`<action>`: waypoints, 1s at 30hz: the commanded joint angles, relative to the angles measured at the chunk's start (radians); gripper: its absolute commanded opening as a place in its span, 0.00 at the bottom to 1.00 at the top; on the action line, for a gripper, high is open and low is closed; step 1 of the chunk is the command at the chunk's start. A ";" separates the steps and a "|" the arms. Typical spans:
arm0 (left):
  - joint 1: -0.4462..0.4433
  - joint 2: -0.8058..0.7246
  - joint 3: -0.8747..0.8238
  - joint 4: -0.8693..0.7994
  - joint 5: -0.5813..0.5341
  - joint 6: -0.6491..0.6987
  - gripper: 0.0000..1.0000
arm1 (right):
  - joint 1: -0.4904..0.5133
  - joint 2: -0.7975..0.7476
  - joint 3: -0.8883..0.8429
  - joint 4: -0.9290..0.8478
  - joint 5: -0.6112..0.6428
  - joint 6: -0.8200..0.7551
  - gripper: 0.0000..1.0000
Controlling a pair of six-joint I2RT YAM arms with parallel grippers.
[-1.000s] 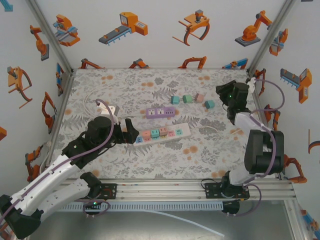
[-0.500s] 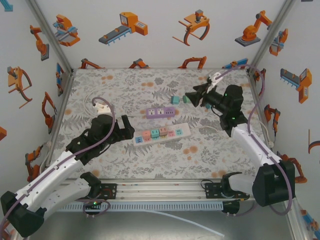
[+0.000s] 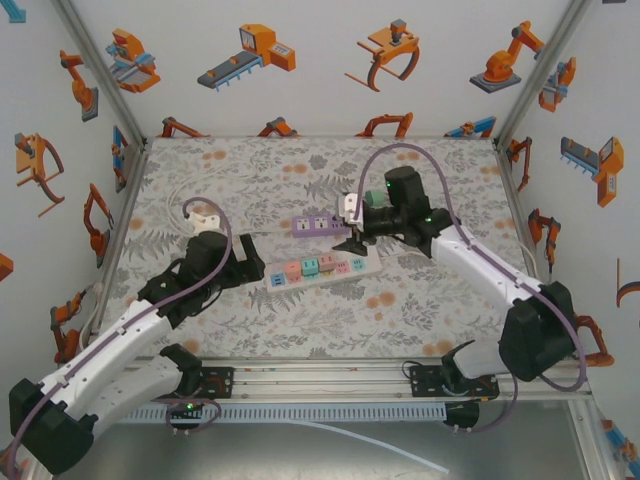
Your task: Pull the plug off the socket
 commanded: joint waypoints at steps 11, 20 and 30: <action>0.010 0.072 -0.054 0.068 0.008 -0.004 0.97 | 0.074 0.290 0.145 -0.179 0.088 -0.165 0.63; 0.013 0.184 -0.077 0.176 -0.008 0.009 0.97 | 0.087 0.392 0.164 -0.186 0.062 -0.171 0.55; 0.015 0.364 -0.067 0.259 0.040 0.006 0.93 | 0.095 0.417 0.161 -0.238 0.051 -0.203 0.34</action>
